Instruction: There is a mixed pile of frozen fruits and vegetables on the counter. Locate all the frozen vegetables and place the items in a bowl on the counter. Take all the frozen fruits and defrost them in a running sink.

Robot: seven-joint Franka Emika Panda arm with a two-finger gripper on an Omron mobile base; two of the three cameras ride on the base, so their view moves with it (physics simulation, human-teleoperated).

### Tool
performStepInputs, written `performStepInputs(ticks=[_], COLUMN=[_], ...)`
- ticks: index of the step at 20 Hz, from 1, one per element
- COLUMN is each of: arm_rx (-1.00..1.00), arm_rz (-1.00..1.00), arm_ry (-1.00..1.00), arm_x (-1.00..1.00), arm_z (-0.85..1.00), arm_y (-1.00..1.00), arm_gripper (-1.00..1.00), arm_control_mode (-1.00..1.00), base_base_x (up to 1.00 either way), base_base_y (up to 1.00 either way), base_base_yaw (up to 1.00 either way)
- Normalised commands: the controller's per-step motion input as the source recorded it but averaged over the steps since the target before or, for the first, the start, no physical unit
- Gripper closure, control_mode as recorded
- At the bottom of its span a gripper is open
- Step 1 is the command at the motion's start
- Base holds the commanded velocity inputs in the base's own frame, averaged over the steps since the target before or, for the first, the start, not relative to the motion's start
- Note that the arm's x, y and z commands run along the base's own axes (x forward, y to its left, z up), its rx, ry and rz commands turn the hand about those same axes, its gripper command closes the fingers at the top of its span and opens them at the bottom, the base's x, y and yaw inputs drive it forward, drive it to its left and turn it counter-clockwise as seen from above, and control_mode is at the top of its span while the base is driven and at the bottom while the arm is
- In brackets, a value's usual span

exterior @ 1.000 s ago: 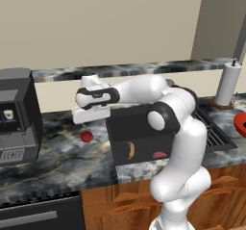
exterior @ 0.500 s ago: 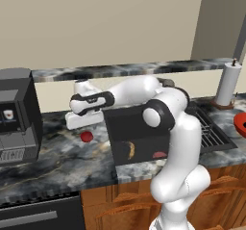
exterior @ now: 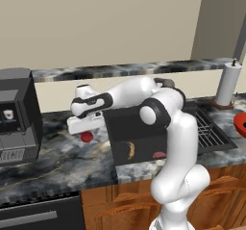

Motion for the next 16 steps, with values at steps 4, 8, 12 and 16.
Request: performStepInputs(ticks=[4,8,12,16], arm_rx=[0.00,0.00,0.00,0.00], arm_rz=[0.00,0.00,0.00,0.00], arm_ry=[0.12,0.06,0.07,0.06], arm_x=[-0.03,0.00,0.00,0.00], arm_z=[-0.30,-0.21,-0.21,-0.06], arm_y=[0.01,0.00,0.00,0.00], arm_gripper=[-1.00,-1.00,1.00,1.00], arm_control_mode=[-1.00,-1.00,-1.00,-1.00], base_base_x=[0.00,0.00,0.00,0.00], base_base_y=[0.00,0.00,0.00,0.00], base_base_yaw=[0.00,0.00,0.00,0.00])
